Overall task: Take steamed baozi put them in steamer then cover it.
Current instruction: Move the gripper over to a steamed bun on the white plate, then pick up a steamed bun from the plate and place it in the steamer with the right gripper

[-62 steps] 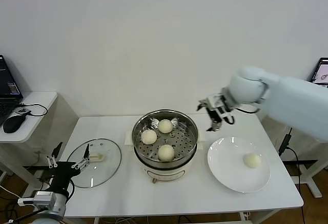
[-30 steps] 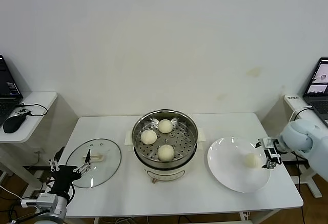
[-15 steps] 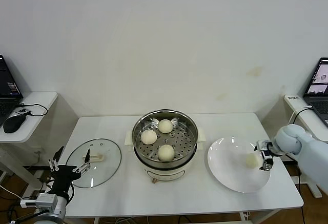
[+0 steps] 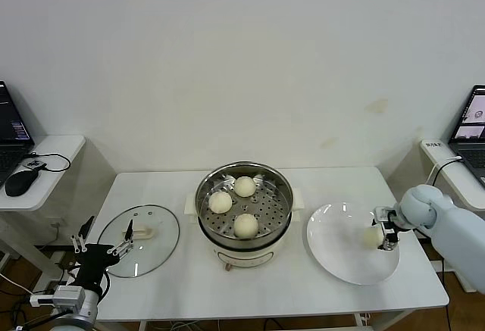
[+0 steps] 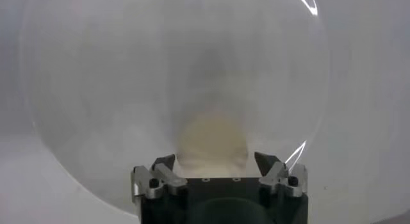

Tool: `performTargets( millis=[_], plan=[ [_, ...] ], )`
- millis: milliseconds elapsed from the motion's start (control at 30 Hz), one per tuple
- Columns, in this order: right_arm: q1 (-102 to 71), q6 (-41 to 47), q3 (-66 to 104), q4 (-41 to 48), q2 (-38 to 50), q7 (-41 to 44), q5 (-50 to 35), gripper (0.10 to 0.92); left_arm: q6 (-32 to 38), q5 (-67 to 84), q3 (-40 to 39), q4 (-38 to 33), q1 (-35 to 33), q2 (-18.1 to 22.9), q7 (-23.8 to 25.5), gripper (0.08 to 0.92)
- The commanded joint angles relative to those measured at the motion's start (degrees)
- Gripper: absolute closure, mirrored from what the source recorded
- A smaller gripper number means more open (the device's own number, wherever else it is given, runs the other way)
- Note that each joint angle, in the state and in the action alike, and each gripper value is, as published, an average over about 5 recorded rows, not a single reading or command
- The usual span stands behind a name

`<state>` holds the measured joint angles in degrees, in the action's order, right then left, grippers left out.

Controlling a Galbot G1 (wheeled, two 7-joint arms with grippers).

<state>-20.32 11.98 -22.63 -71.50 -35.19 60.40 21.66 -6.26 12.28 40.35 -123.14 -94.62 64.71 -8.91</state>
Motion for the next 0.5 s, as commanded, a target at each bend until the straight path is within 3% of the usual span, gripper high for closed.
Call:
performTargets(
  millis=[33,267,500],
  plan=[
    [0.37,0.3,0.15,0.35,-0.46,1.01,-0.47,0.353,0.05,0.05,0.08,-0.14,-0.09,-0.02,-0.04,0.177],
    [7.99,2.68,-3.61,-4.25,3.97,2.84,-7.37,0.391,0.06,0.24,0.32,-0.51,-0.08,0.01,-0.1,0.177],
    [29.19,7.0,-16.29,-12.06,8.11,3.88,-20.71,0.39,0.0,0.41,0.28,-0.53,0.34,-0.16,-0.09,0.177]
  ],
)
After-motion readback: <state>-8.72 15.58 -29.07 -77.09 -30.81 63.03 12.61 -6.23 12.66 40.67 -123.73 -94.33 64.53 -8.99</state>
